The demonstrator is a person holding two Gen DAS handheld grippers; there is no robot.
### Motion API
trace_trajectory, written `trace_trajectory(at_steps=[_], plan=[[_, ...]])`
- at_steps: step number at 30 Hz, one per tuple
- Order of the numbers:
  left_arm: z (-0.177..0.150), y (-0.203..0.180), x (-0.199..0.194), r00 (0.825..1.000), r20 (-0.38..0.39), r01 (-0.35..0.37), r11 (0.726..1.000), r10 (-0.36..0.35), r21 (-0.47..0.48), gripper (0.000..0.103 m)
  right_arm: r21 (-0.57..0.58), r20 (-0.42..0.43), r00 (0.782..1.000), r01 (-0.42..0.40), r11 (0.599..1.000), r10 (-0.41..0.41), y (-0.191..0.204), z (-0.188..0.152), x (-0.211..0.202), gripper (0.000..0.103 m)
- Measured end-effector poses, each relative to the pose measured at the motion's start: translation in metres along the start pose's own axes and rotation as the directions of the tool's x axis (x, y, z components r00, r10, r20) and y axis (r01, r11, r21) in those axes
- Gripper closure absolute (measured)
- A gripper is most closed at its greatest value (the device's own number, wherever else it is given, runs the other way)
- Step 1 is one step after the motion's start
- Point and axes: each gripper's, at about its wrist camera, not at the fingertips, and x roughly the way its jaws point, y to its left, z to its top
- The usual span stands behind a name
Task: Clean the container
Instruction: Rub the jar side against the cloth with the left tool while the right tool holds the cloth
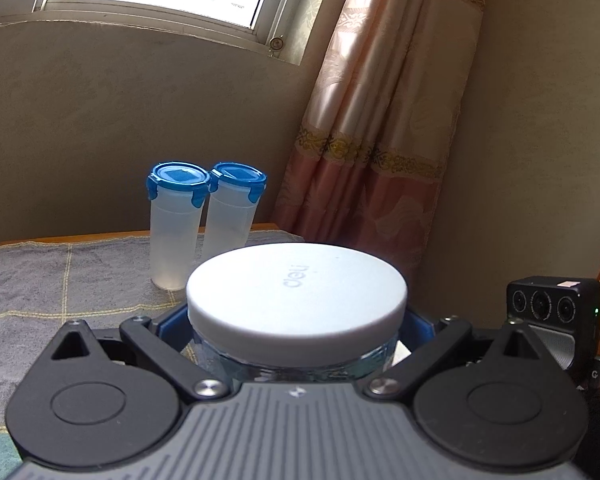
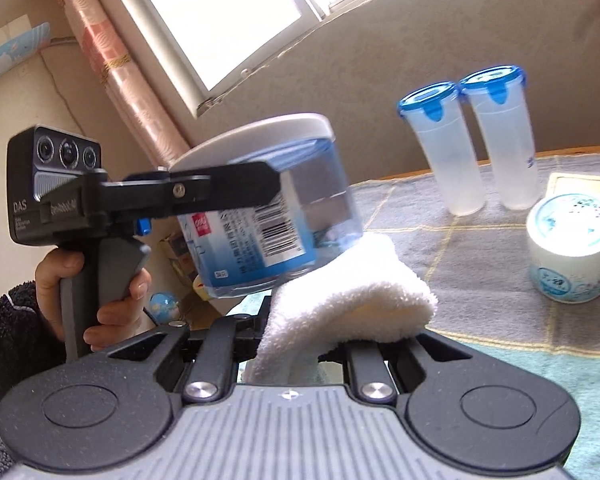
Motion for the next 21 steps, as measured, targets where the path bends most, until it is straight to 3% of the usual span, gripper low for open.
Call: trace_trajectory(at_steps=[5,13,21], plan=[[0.007,0.0,-0.003,1.0,0.018,-0.008,1.0,0.008,0.014,0.004,0.003,0.006,1.0,0.01,1.0,-0.01,0.002,-0.003,-0.026,0.085],[0.02,-0.014,-0.006,0.996,0.077,0.042,0.999,-0.044,0.029,0.004,-0.031,-0.022,0.999,-0.041,0.999,0.04,0.019,0.0,-0.015,0.085],[0.012,-0.015,0.004,0.997,0.037,0.066,0.998,-0.066,-0.011,0.004,-0.067,-0.024,0.997,-0.078,0.995,0.077,0.032,0.001,-0.01,0.085]])
